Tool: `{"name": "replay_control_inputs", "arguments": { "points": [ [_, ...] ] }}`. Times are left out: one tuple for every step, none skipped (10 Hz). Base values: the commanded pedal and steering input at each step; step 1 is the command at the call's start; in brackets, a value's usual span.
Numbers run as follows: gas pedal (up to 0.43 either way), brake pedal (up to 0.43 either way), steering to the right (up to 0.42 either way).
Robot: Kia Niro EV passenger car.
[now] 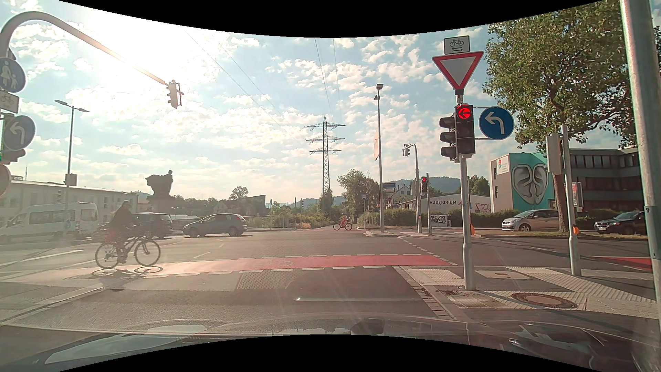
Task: Follow the waypoints while adhering to traffic rules and regulations
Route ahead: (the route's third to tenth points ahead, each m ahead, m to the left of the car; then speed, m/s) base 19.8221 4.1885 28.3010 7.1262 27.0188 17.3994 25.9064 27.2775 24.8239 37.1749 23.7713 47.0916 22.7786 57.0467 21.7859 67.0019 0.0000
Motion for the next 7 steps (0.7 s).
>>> {"name": "replay_control_inputs", "arguments": {
  "points": [
    [0.0,0.226,-0.009],
    [0.0,0.226,-0.009],
    [0.0,0.232,-0.009],
    [0.0,0.226,-0.008],
    [0.0,0.226,-0.008],
    [0.0,0.232,-0.009],
    [0.0,0.232,-0.009]
  ]
}}
